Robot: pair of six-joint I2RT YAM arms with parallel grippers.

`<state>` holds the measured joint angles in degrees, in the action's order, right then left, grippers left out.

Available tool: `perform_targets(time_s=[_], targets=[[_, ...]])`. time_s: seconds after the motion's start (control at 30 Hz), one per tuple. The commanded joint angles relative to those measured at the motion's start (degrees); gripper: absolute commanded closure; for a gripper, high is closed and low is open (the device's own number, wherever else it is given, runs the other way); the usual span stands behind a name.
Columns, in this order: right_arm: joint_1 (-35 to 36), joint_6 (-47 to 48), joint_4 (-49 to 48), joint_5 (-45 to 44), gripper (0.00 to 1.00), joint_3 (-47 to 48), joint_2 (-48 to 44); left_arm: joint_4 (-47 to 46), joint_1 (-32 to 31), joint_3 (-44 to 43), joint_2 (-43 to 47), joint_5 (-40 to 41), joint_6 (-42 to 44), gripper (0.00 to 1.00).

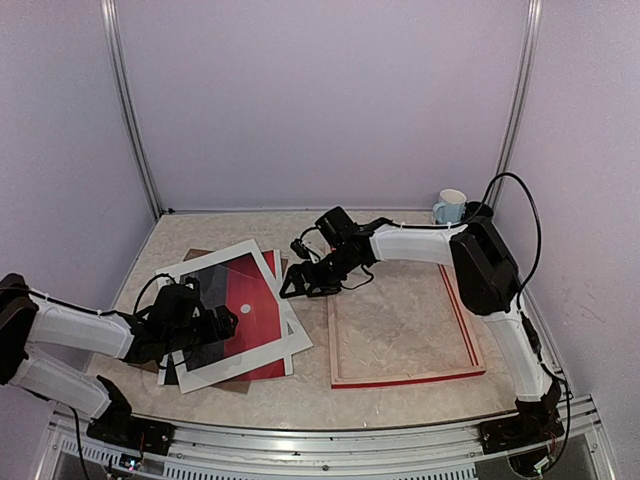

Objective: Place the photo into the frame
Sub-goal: Pick up the glass panel from the mat board.

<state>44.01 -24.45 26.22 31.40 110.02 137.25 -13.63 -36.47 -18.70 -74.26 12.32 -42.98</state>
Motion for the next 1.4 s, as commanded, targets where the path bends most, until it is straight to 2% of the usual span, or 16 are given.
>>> perform_targets(time_s=[0.0,0.6,1.03,1.2,1.37], targets=[[-0.66,0.2,2.31,4.77,0.01,-1.51,-2.06,1.11,-0.75,0.33,-2.23,-1.52,-0.16,0.01],[-0.64,-1.3,-5.53,16.16,0.04,-16.22,-10.71,-1.11,-2.09,1.37,-3.82,-1.77,-0.83,0.01],[-0.62,-6.45,-13.32,22.84,0.07,-20.37,-11.02,-3.15,-3.81,1.47,-5.93,-2.46,-1.7,0.01],[-0.64,-6.64,-12.38,23.49,0.13,-18.93,-9.52,-3.84,-4.2,1.47,-6.5,-2.69,-1.79,0.01],[-0.65,-4.99,-8.57,23.54,0.26,-16.48,-7.36,-3.95,-4.4,1.34,-6.69,-2.79,-1.59,0.01]])
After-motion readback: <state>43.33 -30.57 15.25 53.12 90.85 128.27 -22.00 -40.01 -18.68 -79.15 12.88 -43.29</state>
